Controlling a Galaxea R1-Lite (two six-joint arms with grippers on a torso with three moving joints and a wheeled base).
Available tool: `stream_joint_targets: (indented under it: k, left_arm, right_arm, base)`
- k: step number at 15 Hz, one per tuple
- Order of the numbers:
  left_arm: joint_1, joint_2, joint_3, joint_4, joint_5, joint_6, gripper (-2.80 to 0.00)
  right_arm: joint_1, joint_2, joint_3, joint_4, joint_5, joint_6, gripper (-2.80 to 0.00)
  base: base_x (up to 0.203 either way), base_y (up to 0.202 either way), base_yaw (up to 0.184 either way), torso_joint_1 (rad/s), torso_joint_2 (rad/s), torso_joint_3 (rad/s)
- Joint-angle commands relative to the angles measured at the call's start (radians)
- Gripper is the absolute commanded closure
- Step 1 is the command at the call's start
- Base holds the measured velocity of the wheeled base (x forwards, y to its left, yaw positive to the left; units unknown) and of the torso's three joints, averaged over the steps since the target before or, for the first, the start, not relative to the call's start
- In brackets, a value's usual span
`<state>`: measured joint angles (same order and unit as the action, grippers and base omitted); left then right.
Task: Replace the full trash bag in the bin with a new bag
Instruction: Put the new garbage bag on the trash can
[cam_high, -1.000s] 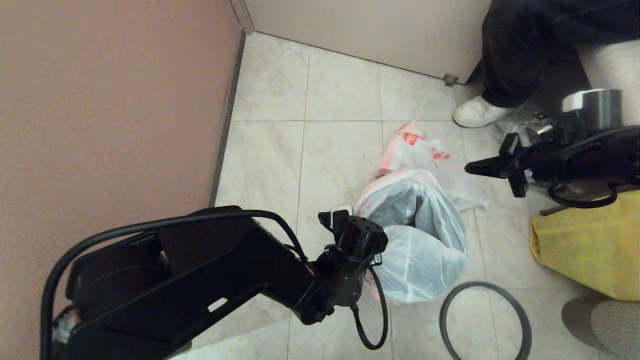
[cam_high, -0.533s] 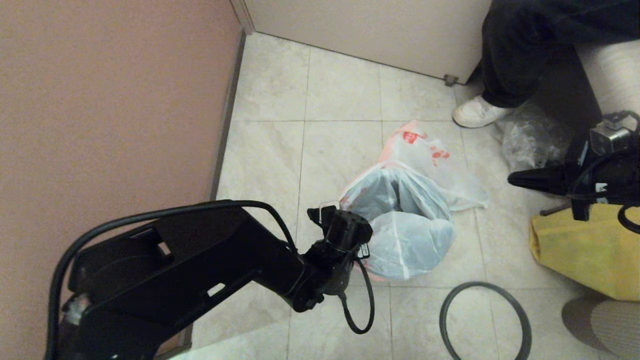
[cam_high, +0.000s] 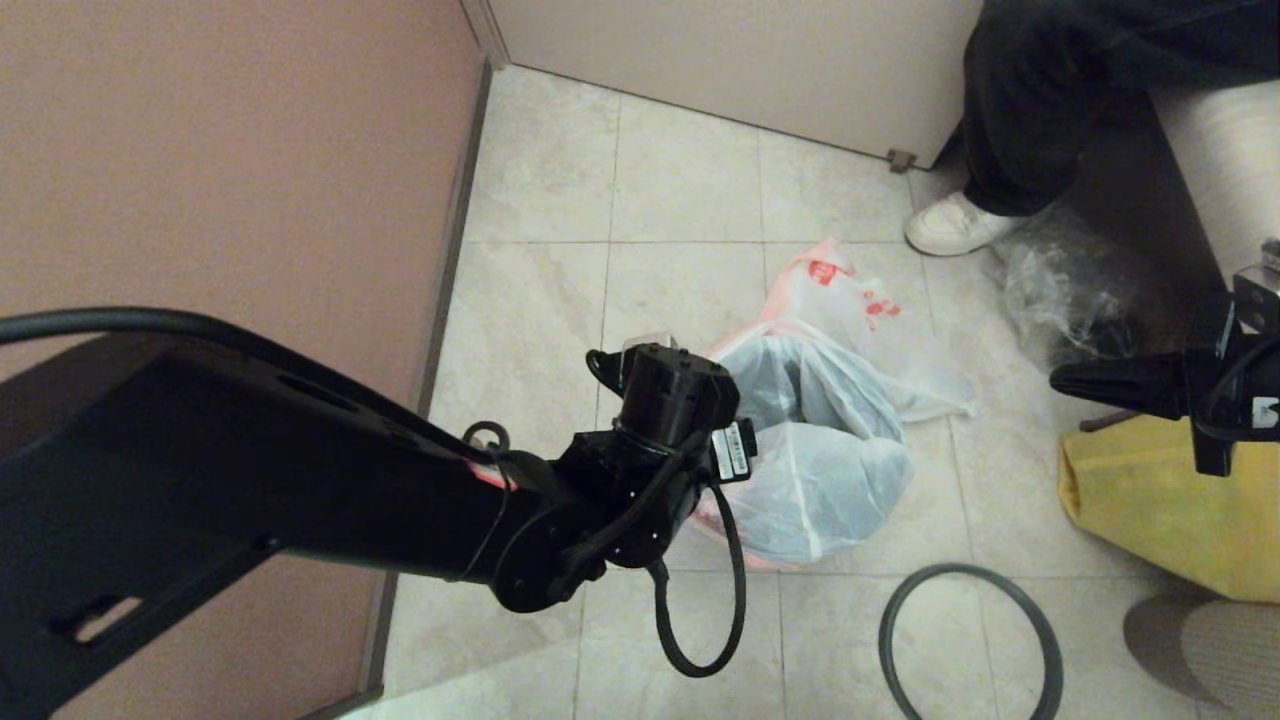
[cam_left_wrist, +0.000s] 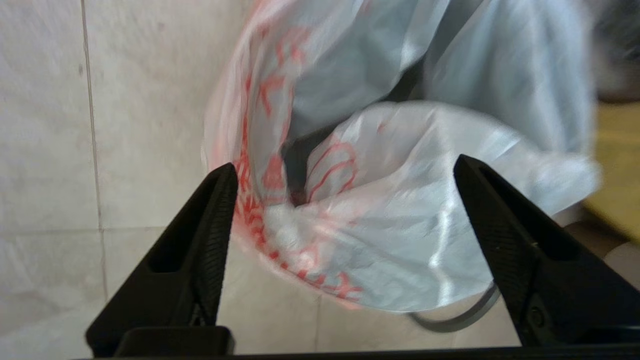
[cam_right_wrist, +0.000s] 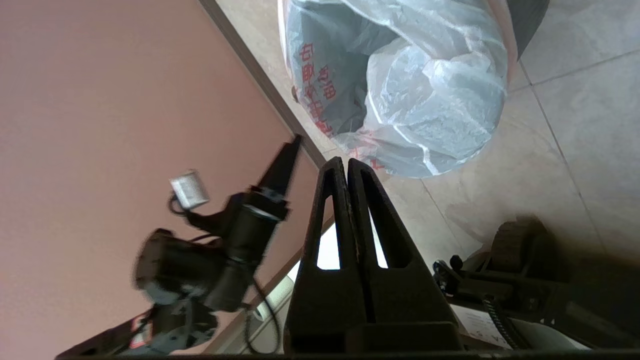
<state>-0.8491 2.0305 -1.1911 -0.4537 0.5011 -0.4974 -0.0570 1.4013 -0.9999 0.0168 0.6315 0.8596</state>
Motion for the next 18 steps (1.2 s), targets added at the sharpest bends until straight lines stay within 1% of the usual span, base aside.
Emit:
stream_joint_targets:
  k: [1, 2, 4, 6, 7, 9, 12, 13, 15, 16, 18]
  left_arm:
    - [0.022, -0.032, -0.015, -0.006, 0.004, -0.003, -2.8]
    - [0.03, -0.033, -0.021, -0.008, 0.002, -0.002, 0.0]
    - [0.04, -0.032, -0.024, -0.005, -0.036, -0.001, 0.0]
    - [0.059, -0.019, -0.024, -0.005, -0.093, -0.001, 0.0]
    - [0.069, -0.007, -0.034, -0.007, -0.098, 0.0, 0.0]
    - [0.093, 0.039, -0.094, -0.007, -0.102, 0.015, 0.0]
    - [0.137, 0.151, -0.278, -0.004, -0.131, 0.073, 0.0]
    - [0.142, 0.174, -0.326, 0.015, -0.15, 0.091, 0.0]
    - [0.115, 0.171, -0.344, 0.121, -0.164, 0.102, 0.0]
    - [0.098, 0.172, -0.361, 0.171, -0.164, 0.104, 0.0]
    - [0.067, 0.178, -0.412, 0.291, -0.165, 0.108, 0.0]
  right_arm:
    - [0.003, 0.011, 0.004, -0.001, 0.004, 0.003, 0.0]
    - [0.005, 0.023, 0.004, -0.003, 0.004, 0.002, 0.0]
    - [0.013, 0.043, 0.007, -0.007, 0.005, -0.001, 0.0]
    - [0.056, 0.078, 0.005, -0.012, -0.004, -0.007, 0.0]
    - [0.073, 0.097, 0.001, -0.02, -0.008, -0.01, 0.0]
    - [0.094, 0.119, 0.0, -0.067, -0.013, -0.007, 0.0]
    - [0.098, 0.119, 0.0, -0.074, -0.015, -0.008, 0.0]
    - [0.118, 0.123, 0.0, -0.075, -0.016, -0.009, 0.0]
    - [0.136, 0.159, -0.015, -0.091, -0.033, -0.022, 0.0]
    - [0.135, 0.179, -0.017, -0.115, -0.054, -0.026, 0.0]
    - [0.125, 0.189, 0.002, -0.137, -0.072, -0.027, 0.0]
  base:
    - [0.0, 0.0, 0.0, 0.0, 0.0, 0.0]
    - [0.0, 0.0, 0.0, 0.0, 0.0, 0.0]
    - [0.0, 0.0, 0.0, 0.0, 0.0, 0.0]
    - [0.0, 0.0, 0.0, 0.0, 0.0, 0.0]
    - [0.0, 0.0, 0.0, 0.0, 0.0, 0.0]
    - [0.0, 0.0, 0.0, 0.0, 0.0, 0.0]
    - [0.0, 0.0, 0.0, 0.0, 0.0, 0.0]
    - [0.0, 0.0, 0.0, 0.0, 0.0, 0.0]
    - [0.0, 0.0, 0.0, 0.0, 0.0, 0.0]
    - [0.0, 0.0, 0.0, 0.0, 0.0, 0.0]
    - [0.0, 0.0, 0.0, 0.0, 0.0, 0.0]
